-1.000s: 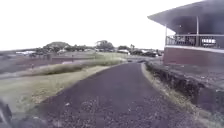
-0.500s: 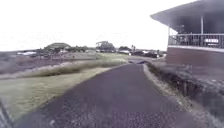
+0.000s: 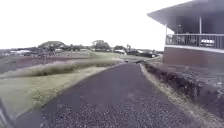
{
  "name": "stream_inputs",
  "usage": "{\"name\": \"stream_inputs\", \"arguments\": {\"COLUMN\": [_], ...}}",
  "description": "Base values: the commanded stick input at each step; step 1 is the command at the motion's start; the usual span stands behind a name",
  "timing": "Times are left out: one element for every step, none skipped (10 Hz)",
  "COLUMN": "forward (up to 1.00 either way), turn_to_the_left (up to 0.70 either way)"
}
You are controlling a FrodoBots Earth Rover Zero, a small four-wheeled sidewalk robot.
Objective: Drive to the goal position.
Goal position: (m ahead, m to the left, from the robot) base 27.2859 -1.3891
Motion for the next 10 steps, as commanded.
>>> {"name": "stream_inputs", "arguments": {"forward": [0.85, 0.85, 0.85, 0.85, 0.85, 0.85, 0.85, 0.85, 0.85, 0.85], "turn_to_the_left": [0.00, 0.00, -0.01, -0.02, -0.02, -0.05, -0.23, -0.34, -0.14, 0.00]}}
